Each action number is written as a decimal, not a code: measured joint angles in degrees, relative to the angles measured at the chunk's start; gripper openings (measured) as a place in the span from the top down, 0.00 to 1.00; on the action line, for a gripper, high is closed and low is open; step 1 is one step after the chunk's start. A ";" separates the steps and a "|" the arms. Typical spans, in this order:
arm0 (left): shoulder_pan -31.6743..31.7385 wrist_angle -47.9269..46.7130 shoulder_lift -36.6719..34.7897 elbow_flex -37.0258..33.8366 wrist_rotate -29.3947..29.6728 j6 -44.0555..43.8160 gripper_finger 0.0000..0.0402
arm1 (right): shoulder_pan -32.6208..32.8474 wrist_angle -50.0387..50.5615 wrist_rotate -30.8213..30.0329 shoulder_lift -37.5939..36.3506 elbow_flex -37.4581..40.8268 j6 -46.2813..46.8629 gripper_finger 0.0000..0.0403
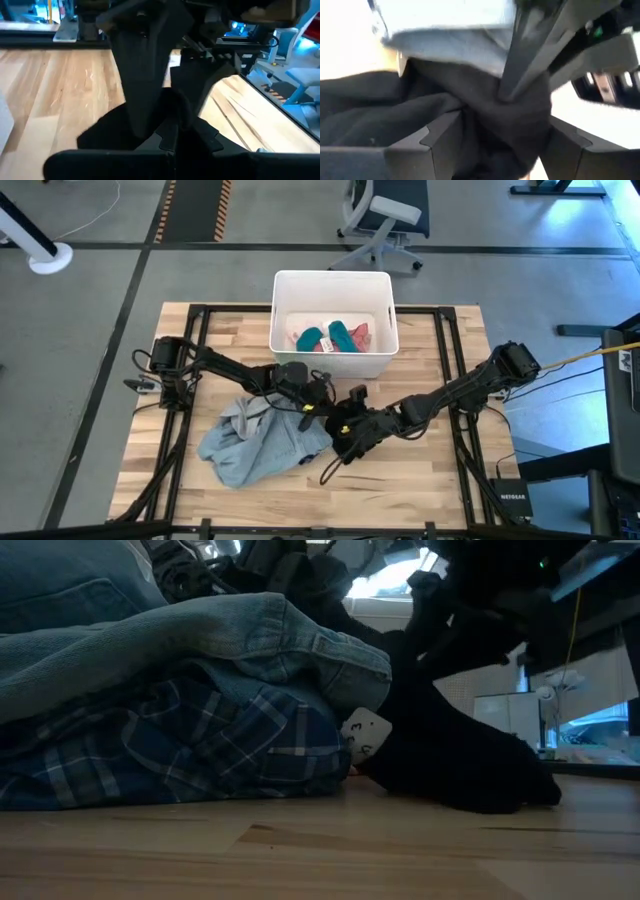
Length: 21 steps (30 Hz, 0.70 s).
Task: Sort clothes
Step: Put the black shorts into the white laundry bin
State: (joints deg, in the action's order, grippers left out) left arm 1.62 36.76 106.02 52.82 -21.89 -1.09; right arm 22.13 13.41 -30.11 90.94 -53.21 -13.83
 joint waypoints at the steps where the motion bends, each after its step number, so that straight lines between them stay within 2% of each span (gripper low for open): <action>1: -0.28 0.18 0.00 0.00 0.00 0.39 0.96 | 0.00 -0.85 0.26 0.00 0.00 -0.22 0.41; 5: -1.34 0.54 0.00 0.00 0.00 2.73 0.96 | -0.02 -1.20 0.41 0.02 0.01 -0.47 0.41; 8: -1.66 0.59 0.00 0.00 -0.02 3.74 0.96 | -0.02 -0.76 0.73 0.06 0.02 -0.44 0.47; 11: -1.74 1.92 0.00 0.00 0.00 4.18 0.96 | -0.02 -0.90 0.73 1.06 0.02 -0.44 0.60; 17: -1.79 4.01 0.00 0.00 0.01 4.05 0.96 | -0.02 -0.92 0.74 5.33 0.05 -1.95 0.95; 21: -1.74 4.04 0.00 0.00 2.19 3.93 0.96 | 0.02 -0.93 0.85 5.54 0.07 -2.06 0.93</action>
State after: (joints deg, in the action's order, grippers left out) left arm -0.12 40.80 106.02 52.82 -19.70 2.84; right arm 22.15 12.48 -29.26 96.47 -53.15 -15.89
